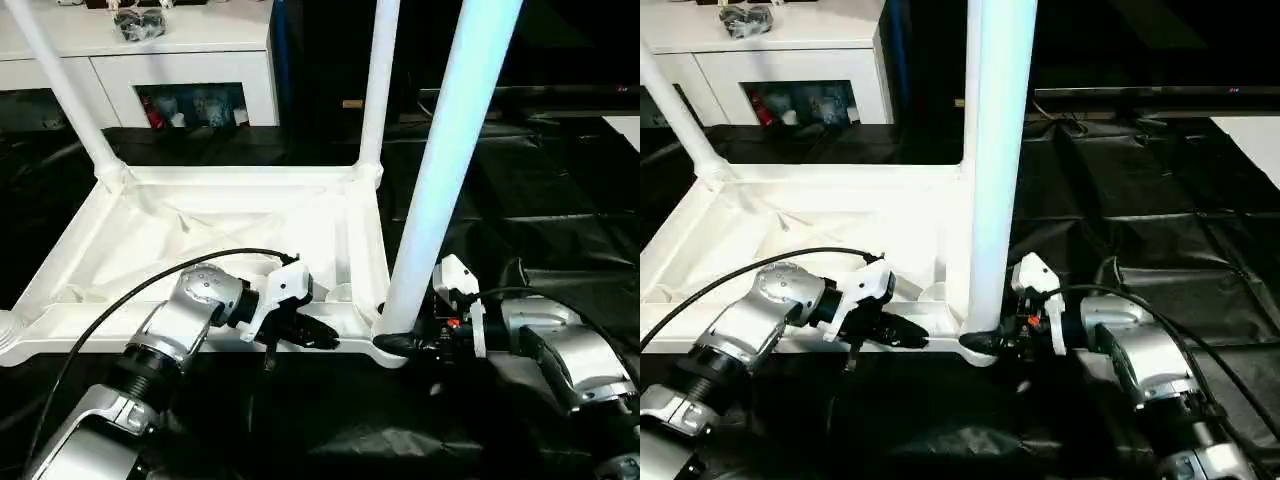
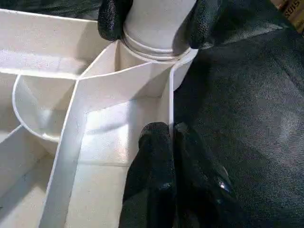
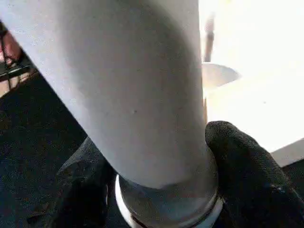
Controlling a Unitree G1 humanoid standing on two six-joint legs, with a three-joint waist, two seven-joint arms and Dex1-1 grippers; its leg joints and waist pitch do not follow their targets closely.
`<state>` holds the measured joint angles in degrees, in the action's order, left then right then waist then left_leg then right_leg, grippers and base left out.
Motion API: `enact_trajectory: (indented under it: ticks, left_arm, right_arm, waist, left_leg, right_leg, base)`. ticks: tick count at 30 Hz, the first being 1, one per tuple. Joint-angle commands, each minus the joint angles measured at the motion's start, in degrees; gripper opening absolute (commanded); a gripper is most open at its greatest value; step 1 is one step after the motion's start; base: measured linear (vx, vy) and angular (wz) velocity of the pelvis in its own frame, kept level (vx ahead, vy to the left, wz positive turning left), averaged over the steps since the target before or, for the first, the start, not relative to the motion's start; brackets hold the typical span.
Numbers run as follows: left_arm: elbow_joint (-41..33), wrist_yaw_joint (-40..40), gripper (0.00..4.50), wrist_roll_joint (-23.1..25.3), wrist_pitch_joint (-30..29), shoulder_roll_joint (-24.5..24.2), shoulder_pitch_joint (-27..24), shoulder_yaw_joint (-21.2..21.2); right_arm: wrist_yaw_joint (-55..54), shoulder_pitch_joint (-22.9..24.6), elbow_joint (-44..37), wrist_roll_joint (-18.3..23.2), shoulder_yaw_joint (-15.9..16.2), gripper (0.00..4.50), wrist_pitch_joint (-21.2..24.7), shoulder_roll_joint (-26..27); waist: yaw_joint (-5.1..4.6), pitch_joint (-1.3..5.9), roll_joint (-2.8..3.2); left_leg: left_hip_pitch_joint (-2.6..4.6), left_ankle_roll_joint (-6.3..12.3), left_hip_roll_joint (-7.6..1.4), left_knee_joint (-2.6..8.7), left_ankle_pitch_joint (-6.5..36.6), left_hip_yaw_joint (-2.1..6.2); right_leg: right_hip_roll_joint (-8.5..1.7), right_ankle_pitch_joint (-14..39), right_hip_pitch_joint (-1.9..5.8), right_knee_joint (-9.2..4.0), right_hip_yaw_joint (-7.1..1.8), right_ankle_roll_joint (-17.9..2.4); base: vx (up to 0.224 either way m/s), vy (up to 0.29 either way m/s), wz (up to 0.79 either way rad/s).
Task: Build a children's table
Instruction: Rotate leg to tighten
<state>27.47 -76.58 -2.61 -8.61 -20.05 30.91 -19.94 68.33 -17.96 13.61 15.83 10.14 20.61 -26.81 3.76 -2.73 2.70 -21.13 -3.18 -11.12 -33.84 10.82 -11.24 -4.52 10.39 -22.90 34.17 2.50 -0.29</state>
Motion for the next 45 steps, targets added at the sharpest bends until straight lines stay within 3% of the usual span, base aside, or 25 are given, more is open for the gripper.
enact_trajectory:
  ticks: [1,5,10,11,12,14,17,19,21,22,23,24,26,28,30,33,34,37,39,42,45]
  left_arm:
    - [0.7,5.7,0.00,0.4,-1.1,2.2,0.7,1.0]
    - [1.8,12.4,0.00,2.0,-2.9,5.5,1.5,1.5]
    - [3.9,23.3,0.00,3.5,-5.6,11.5,3.0,2.7]
    - [4.5,25.7,0.00,3.7,-6.0,12.9,3.4,3.0]
    - [5.0,27.3,0.00,3.8,-6.3,13.9,3.7,3.2]
    - [5.4,29.1,0.00,4.3,-6.6,15.0,4.0,3.3]
    - [4.7,29.2,0.00,4.7,-7.2,15.9,3.8,2.6]
    - [4.4,28.6,0.00,4.7,-7.2,15.8,3.7,2.6]
    - [4.4,28.1,0.00,4.8,-6.7,15.5,3.7,2.7]
    - [4.4,27.5,0.00,4.6,-6.4,15.1,3.6,2.7]
    - [4.0,25.9,0.00,4.1,-5.7,14.2,3.4,2.5]
    - [3.7,25.1,0.00,4.1,-5.6,13.5,3.2,2.3]
    - [3.3,24.3,0.00,4.1,-5.5,12.8,3.0,2.1]
    - [3.0,23.3,0.00,4.1,-5.6,12.2,2.8,1.8]
    - [1.8,19.1,0.00,3.6,-5.2,10.0,2.1,1.3]
    - [1.5,15.5,0.00,3.3,-3.7,8.2,1.7,0.8]
    - [1.6,14.5,0.00,3.4,-2.9,7.5,1.6,0.7]
    - [1.4,10.5,0.00,2.5,-1.0,5.9,1.1,0.4]
    - [0.7,8.0,0.00,1.6,-0.9,5.0,0.7,0.2]
    - [-0.2,5.7,0.00,1.0,-0.9,3.5,0.3,-0.2]
    - [-0.3,3.8,0.00,0.6,-0.4,2.2,0.3,0.1]
  right_arm:
    - [-4.2,0.2,0.8,0.1,0.4,2.65,1.7,2.8]
    - [-17.9,-1.1,6.8,-4.3,-1.7,2.62,-0.2,8.3]
    - [-31.4,-3.3,13.4,-6.1,-4.2,2.53,-0.5,15.3]
    - [-34.8,-4.2,14.9,-6.4,-4.9,2.53,-0.4,17.0]
    - [-37.7,-5.2,16.3,-6.5,-5.6,2.52,0.0,18.5]
    - [-39.3,-6.4,17.3,-6.3,-6.0,2.52,0.3,20.3]
    - [-38.5,-8.3,18.2,-7.5,-4.7,2.52,-3.4,22.7]
    - [-38.1,-8.8,18.4,-7.3,-4.9,3.07,-3.6,22.9]
    - [-37.2,-9.1,18.4,-6.8,-5.2,3.24,-3.1,22.7]
    - [-36.1,-9.2,18.2,-6.5,-5.2,3.29,-2.8,22.3]
    - [-33.9,-9.1,17.3,-6.8,-4.6,3.41,-2.9,20.9]
    - [-32.1,-8.7,16.4,-6.9,-3.9,3.41,-3.0,19.8]
    - [-29.9,-8.3,15.6,-7.0,-3.4,3.70,-3.3,18.6]
    - [-27.9,-7.9,14.8,-6.8,-2.9,3.70,-3.3,17.5]
    - [-19.4,-6.0,10.6,-5.6,-1.1,3.70,-3.8,12.8]
    - [-12.5,-4.5,7.1,-3.7,0.1,3.70,-1.5,9.1]
    - [-9.8,-3.9,5.7,-3.4,0.6,3.70,-1.2,7.5]
    - [-3.4,-2.5,2.6,-2.2,1.7,3.70,0.0,3.4]
    - [-1.0,-2.1,1.8,-1.8,1.9,3.70,0.5,1.6]
    - [1.7,-1.5,0.3,-1.1,2.3,3.70,1.2,-0.6]
    - [4.3,-0.9,-1.5,-0.6,2.8,3.70,2.9,-2.4]
  waist:
    - [-0.15,3.41,-0.91]
    - [-1.01,3.09,-0.81]
    - [-2.42,3.01,-0.81]
    - [-2.59,2.95,-0.17]
    - [-2.77,3.02,-0.44]
    - [-3.01,3.07,-0.65]
    - [-3.47,3.17,-0.55]
    - [-3.52,3.13,-0.55]
    - [-3.51,3.15,-0.47]
    - [-3.54,3.14,-0.48]
    - [-3.59,3.19,-1.32]
    - [-3.38,3.27,-0.79]
    - [-3.33,3.47,-0.74]
    - [-3.36,3.50,-0.83]
    - [-3.11,3.66,-0.75]
    - [-2.31,4.09,-0.78]
    - [-2.09,4.03,-0.79]
    - [-1.11,3.87,-0.79]
    - [-0.71,3.58,-0.61]
    - [-0.34,3.34,-0.68]
    - [-0.23,3.33,-0.69]
  left_leg:
    - [0.70,2.89,-2.07,3.90,11.3,0.77]
    - [0.69,0.92,-1.77,4.24,14.1,1.07]
    - [0.86,-0.14,-1.45,4.36,17.3,1.37]
    - [0.90,-0.42,-1.41,4.44,17.9,1.51]
    - [0.92,-0.45,-1.37,4.43,18.2,1.47]
    - [1.04,-0.41,-1.29,4.42,19.1,1.51]
    - [0.74,0.27,-1.31,4.47,19.7,1.59]
    - [0.71,0.58,-1.33,4.49,19.7,1.56]
    - [0.78,0.71,-1.39,4.51,19.8,1.53]
    - [0.74,0.74,-1.38,4.51,19.8,1.50]
    - [0.53,1.01,-1.41,4.56,19.6,1.50]
    - [0.58,1.15,-1.49,4.55,19.0,1.55]
    - [0.47,1.54,-1.66,4.43,17.1,1.43]
    - [0.27,2.03,-1.56,4.34,16.0,1.32]
    - [0.28,2.85,-1.61,4.08,14.1,1.24]
    - [0.22,5.76,-1.65,3.54,8.6,1.03]
    - [0.23,6.23,-1.69,3.50,8.2,0.93]
    - [0.51,6.17,-1.96,3.54,9.2,0.75]
    - [0.75,4.64,-2.19,3.84,12.1,0.75]
    - [0.97,2.85,-2.32,4.22,14.2,0.86]
    - [1.10,2.48,-2.24,4.21,14.6,0.78]
  right_leg:
    - [-3.26,13.9,2.45,-4.06,-1.90,-13.4]
    - [-3.39,21.2,2.16,-4.89,-1.82,-10.7]
    - [-3.31,25.3,2.03,-5.50,-1.66,-9.3]
    - [-3.26,26.0,1.89,-5.54,-1.60,-9.0]
    - [-3.16,25.9,1.87,-5.76,-1.57,-8.8]
    - [-3.06,25.9,1.78,-5.82,-1.53,-8.7]
    - [-3.13,24.8,1.90,-5.82,-1.51,-9.0]
    - [-3.09,24.3,1.87,-5.79,-1.53,-9.2]
    - [-3.07,23.7,1.82,-5.75,-1.57,-9.6]
    - [-3.05,23.4,1.82,-5.73,-1.58,-9.7]
    - [-3.03,23.0,2.02,-5.70,-1.55,-9.7]
    - [-3.20,22.2,2.04,-5.49,-1.68,-10.0]
    - [-3.13,18.1,2.21,-5.08,-1.77,-11.1]
    - [-3.14,16.0,2.38,-4.89,-1.75,-11.9]
    - [-3.19,13.1,2.61,-4.57,-1.76,-12.9]
    - [-2.94,2.8,3.15,-3.52,-1.73,-15.5]
    - [-2.92,2.0,3.12,-3.46,-1.70,-15.8]
    - [-2.95,3.7,3.05,-3.53,-1.55,-16.1]
    - [-3.15,9.2,2.67,-3.97,-1.61,-15.3]
    - [-3.14,13.6,2.56,-4.31,-1.77,-14.0]
    - [-3.05,14.3,2.35,-4.43,-1.88,-13.5]
  base:
    - [0.000,0.000,0.00]
    - [0.000,0.000,0.00]
    - [0.000,0.000,0.00]
    - [0.000,0.000,0.00]
    - [0.000,0.000,0.00]
    - [0.000,0.000,0.00]
    - [0.000,0.000,0.00]
    - [0.000,0.000,0.00]
    - [0.000,0.000,0.00]
    - [0.000,0.000,0.00]
    - [0.000,0.000,0.00]
    - [0.000,0.000,0.00]
    - [0.000,0.000,0.00]
    - [0.000,0.000,0.00]
    - [0.000,0.000,0.00]
    - [0.055,-0.008,0.02]
    - [0.000,0.000,0.00]
    - [0.000,0.000,0.00]
    - [0.000,0.000,0.00]
    - [0.000,0.000,0.00]
    - [0.000,0.000,0.00]
